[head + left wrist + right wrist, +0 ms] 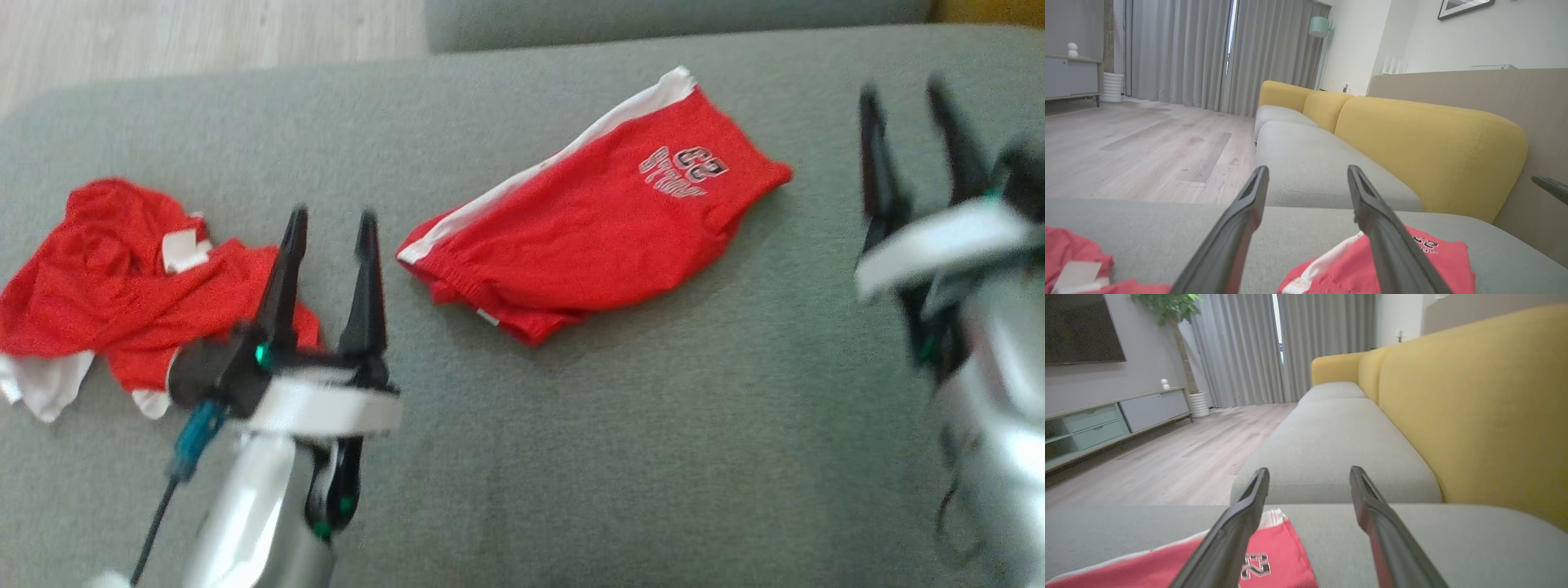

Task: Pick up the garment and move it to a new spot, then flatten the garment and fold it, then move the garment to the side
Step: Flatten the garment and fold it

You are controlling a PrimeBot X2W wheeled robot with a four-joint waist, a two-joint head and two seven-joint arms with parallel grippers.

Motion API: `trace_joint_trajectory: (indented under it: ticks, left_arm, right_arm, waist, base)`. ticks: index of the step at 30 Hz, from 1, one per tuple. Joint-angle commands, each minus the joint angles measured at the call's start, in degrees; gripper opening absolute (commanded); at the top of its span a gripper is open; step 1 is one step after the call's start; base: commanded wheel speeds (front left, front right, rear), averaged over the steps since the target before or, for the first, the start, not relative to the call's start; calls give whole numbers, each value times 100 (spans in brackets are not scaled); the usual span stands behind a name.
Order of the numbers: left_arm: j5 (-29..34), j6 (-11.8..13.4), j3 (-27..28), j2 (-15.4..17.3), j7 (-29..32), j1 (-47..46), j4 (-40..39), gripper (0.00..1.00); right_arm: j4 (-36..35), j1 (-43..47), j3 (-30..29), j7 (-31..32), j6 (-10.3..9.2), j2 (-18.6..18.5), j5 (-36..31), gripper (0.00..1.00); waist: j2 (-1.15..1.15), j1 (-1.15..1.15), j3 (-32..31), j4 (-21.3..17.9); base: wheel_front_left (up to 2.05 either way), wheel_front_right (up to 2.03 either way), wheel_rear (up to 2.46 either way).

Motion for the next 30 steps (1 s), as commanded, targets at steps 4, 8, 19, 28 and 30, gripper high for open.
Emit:
trace_joint_trajectory:
  ticks: [4,8,19,28,30]
  left_arm:
    - [215,-101,415,-19,-28,377,-132,100]
    - [400,-183,509,-71,-28,755,-121,100]
    - [508,-255,578,-123,-28,1004,-214,100]
    - [393,-210,188,-126,-28,632,-336,100]
    - [360,-193,88,-126,-28,535,-341,100]
  right_arm:
    - [-641,1012,-584,-60,10,717,-642,100]
    - [-1065,1784,-967,-60,10,1176,-1111,100]
    - [-1398,2212,-1248,31,10,1417,-1375,100]
    - [-1497,1591,-1654,533,10,1427,-1305,100]
    - [-1373,1325,-1820,760,10,1428,-1205,100]
  waist:
    - [0,2,-303,-213]
    - [0,2,-404,-247]
    - [0,2,-389,-148]
    - [0,2,272,282]
    - [0,2,441,412]
  base:
    - [0,0,0]
    - [0,0,0]
    - [0,0,0]
    - [0,0,0]
    - [0,0,0]
